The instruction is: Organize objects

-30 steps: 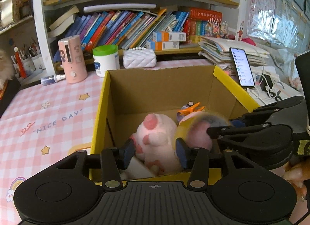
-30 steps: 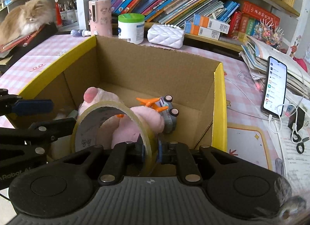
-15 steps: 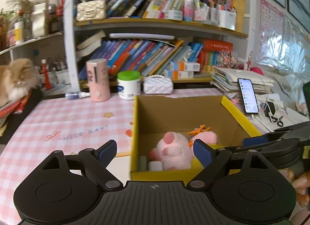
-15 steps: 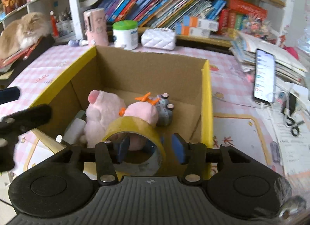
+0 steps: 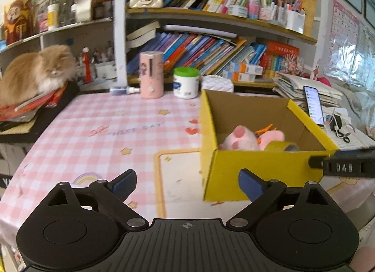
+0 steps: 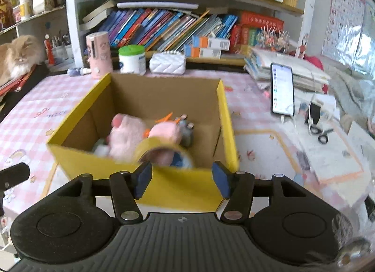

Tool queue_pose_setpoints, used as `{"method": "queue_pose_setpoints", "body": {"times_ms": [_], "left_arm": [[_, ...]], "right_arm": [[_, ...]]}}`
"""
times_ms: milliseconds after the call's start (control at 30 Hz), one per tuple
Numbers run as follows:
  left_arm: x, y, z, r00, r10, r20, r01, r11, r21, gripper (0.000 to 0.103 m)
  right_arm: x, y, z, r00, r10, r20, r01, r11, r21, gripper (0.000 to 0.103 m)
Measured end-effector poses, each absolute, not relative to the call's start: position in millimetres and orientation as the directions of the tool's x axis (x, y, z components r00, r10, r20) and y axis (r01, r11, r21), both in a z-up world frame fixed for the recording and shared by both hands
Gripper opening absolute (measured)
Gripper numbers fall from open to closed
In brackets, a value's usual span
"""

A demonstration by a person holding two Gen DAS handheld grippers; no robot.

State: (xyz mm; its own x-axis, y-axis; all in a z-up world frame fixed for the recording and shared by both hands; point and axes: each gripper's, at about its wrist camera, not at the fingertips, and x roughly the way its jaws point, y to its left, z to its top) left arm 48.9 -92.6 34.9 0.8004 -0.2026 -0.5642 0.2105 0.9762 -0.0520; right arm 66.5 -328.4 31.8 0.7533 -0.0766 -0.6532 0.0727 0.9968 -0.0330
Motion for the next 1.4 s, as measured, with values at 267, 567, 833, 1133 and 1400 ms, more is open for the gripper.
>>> {"method": "queue_pose_setpoints", "body": {"times_ms": [267, 567, 833, 1133, 1400], "left_arm": [[24, -54, 35, 0.81, -0.143, -0.569, 0.153, 0.988, -0.03, 0.099], [2, -16, 33, 0.803, -0.155, -0.576, 0.145, 0.987, -0.063, 0.101], [-13, -1, 27, 0.789, -0.125, -0.601, 0.113, 0.992, -0.057, 0.101], [-22, -6, 19, 0.792, -0.005, -0.611, 0.07, 0.994, 0.083, 0.101], [-27, -10, 16, 0.795, 0.023, -0.606, 0.053, 0.993, 0.108, 0.101]], "right_arm": [[30, -273, 21, 0.752, -0.062, -0.656, 0.095, 0.995, 0.016, 0.078], [3, -217, 25, 0.785, -0.069, -0.616, 0.109, 0.994, 0.027, 0.102], [-11, -183, 13, 0.757, -0.138, -0.639, 0.138, 0.989, -0.049, 0.103], [-21, -164, 2, 0.751, -0.156, -0.642, 0.112, 0.988, -0.108, 0.103], [-28, -162, -3, 0.734, -0.172, -0.656, 0.129, 0.985, -0.114, 0.103]]}}
